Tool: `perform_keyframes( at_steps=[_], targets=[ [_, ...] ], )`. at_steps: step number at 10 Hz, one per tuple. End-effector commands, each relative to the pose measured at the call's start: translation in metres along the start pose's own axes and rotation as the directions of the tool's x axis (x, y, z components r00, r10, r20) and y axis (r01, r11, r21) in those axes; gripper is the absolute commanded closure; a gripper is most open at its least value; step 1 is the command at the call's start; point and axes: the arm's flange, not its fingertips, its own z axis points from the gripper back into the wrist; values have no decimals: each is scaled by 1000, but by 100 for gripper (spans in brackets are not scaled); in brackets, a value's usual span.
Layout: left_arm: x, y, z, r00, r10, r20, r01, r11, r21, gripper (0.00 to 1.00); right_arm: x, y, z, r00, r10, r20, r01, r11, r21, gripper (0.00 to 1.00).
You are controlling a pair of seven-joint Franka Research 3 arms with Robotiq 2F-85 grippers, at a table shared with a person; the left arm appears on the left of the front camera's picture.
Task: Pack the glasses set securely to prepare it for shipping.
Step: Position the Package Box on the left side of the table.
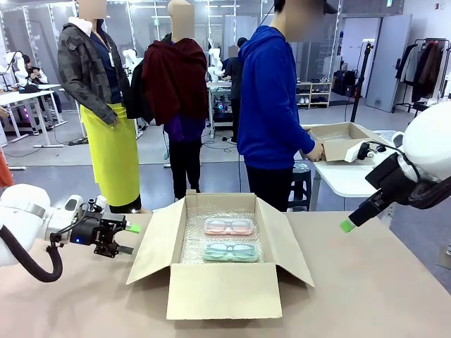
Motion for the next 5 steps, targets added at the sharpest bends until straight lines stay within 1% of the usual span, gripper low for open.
perform_keyframes(
  at_steps=[1, 4, 5],
  targets=[
    [-5, 3, -13, 1000, 13, 4, -13, 1000, -12, 0, 2, 2, 1, 1000, -13, -4, 13, 1000, -12, 0],
    [-14, -3, -21, 999, 30, -14, -31, 998, -52, 0, 2, 2, 1, 1000, -13, -4, 13, 1000, -12, 0],
    [-15, -5, -21, 1000, 27, -13, -28, 998, -59, 28, 2, 2, 1, 1000, -13, -4, 13, 1000, -12, 0]
  ],
)
